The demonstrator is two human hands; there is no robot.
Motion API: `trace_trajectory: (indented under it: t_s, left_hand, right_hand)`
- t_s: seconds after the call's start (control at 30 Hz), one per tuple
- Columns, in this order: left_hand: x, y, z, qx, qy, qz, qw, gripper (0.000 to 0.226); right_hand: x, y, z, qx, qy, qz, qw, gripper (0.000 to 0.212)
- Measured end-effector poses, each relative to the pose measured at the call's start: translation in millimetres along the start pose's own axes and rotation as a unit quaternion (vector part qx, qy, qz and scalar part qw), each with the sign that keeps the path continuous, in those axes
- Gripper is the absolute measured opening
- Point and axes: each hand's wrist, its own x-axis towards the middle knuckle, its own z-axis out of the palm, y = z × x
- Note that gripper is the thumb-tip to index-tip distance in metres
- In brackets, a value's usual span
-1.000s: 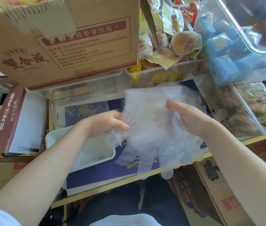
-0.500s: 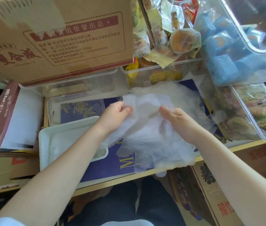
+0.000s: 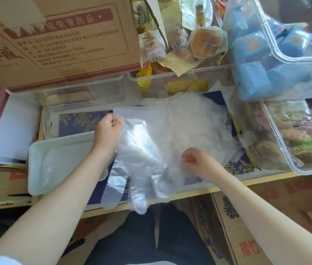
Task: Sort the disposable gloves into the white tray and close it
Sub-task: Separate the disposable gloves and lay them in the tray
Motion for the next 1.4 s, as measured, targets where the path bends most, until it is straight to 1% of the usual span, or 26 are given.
trace_trajectory:
  t_s: [0.03, 0.07, 0.1, 0.13, 0.2, 0.27, 0.33, 0.4, 0.47, 0.57, 0.63, 0.7, 0.8, 0.87, 0.93, 1.0, 1.03, 1.13, 1.2, 1.27, 1.3, 1.4]
  left_hand:
    - [-0.4, -3.8, 1.4, -0.003, 0.003, -0.006, 1.0, 0.031]
    - [-1.5, -6.2, 3.0, -0.005, 0.003, -0.01, 1.0, 0.032]
    - [-3.1, -8.2, 4.7, -0.004, 0.0, -0.011, 1.0, 0.032]
    - [-5.8, -8.8, 6.7, 0.0, -0.005, -0.012, 1.0, 0.032]
    - [-11.9, -9.4, 9.7, 0.005, -0.009, -0.01, 1.0, 0.033]
    - [-17.7, -11.6, 10.8, 0.01, -0.01, -0.004, 1.0, 0.035]
    - [-23.3, -13.4, 9.7, 0.014, -0.014, -0.002, 1.0, 0.034]
    - [-28.3, -16.3, 8.0, 0.01, -0.017, -0.002, 1.0, 0.032]
    - [-32.2, -19.5, 5.5, 0.003, -0.019, -0.002, 1.0, 0.029]
    - [-36.0, -22.7, 2.0, 0.006, -0.025, -0.001, 1.0, 0.02]
    - [-39.8, -18.2, 1.2, -0.006, -0.025, -0.002, 1.0, 0.019]
    - [-45.1, -10.3, 1.1, -0.04, -0.039, 0.0, 0.998, 0.021]
    - [-51.7, -2.9, -0.2, -0.04, -0.118, 0.014, 0.992, 0.018]
    - [-54.6, 0.9, -0.9, -0.038, -0.177, 0.033, 0.983, 0.015]
    - [-56.3, 8.0, 0.3, -0.048, -0.206, 0.07, 0.975, 0.013]
    - [-57.3, 17.4, 4.1, -0.052, -0.209, 0.119, 0.969, 0.019]
    - [-57.7, 22.5, 6.2, -0.071, -0.209, 0.12, 0.968, 0.021]
    - [-58.1, 35.5, 12.0, -0.189, -0.217, 0.061, 0.956, 0.019]
    - [-56.7, 37.8, 16.3, -0.226, -0.246, 0.007, 0.943, 0.018]
    - [-54.8, 36.9, 21.3, -0.222, -0.275, -0.048, 0.934, 0.019]
    - [-54.2, 36.2, 23.9, -0.205, -0.273, -0.058, 0.938, 0.018]
    - [-52.6, 35.2, 30.8, -0.164, -0.208, -0.032, 0.964, 0.015]
  right_hand:
    - [4.0, 8.8, -0.4, -0.08, 0.05, -0.015, 0.995, 0.036]
    - [5.8, 14.5, -2.5, -0.135, 0.084, -0.023, 0.987, 0.049]
    - [7.5, 19.0, -4.2, -0.172, 0.101, -0.023, 0.98, 0.058]
    - [8.3, 22.5, -5.7, -0.201, 0.102, -0.018, 0.974, 0.065]
    - [10.5, 28.0, -6.7, -0.258, 0.077, -0.012, 0.963, 0.07]
    - [12.1, 33.1, -6.4, -0.309, 0.064, -0.028, 0.949, 0.066]
    - [14.9, 37.4, -7.8, -0.345, 0.087, -0.055, 0.933, 0.053]
    - [19.4, 39.7, -10.5, -0.353, 0.122, -0.078, 0.924, 0.039]
    - [23.1, 40.2, -12.1, -0.337, 0.14, -0.098, 0.926, 0.028]
    - [29.1, 42.0, -16.1, -0.291, 0.143, -0.133, 0.936, 0.025]
    - [31.9, 37.4, -21.5, -0.204, 0.167, -0.138, 0.955, 0.023]
    - [33.2, 25.9, -30.4, -0.094, 0.201, -0.122, 0.967, 0.02]
    - [29.8, 1.8, -48.9, 0.062, 0.217, -0.093, 0.97, 0.018]
    - [28.0, -12.9, -61.9, 0.114, 0.244, -0.096, 0.958, 0.022]
    - [26.9, -25.6, -72.1, 0.119, 0.268, -0.099, 0.951, 0.024]
    - [25.8, -37.1, -78.7, 0.093, 0.274, -0.101, 0.952, 0.024]
    - [25.0, -42.4, -80.8, 0.077, 0.267, -0.1, 0.955, 0.025]
    - [19.2, -56.7, -81.6, 0.056, 0.231, -0.101, 0.966, 0.025]
    - [16.8, -62.4, -79.5, 0.059, 0.211, -0.106, 0.97, 0.022]
    - [15.7, -65.6, -76.7, 0.083, 0.17, -0.111, 0.976, 0.019]
    - [16.0, -65.9, -75.2, 0.093, 0.152, -0.117, 0.977, 0.016]
    - [19.4, -60.9, -75.4, 0.098, 0.139, -0.135, 0.976, 0.006]
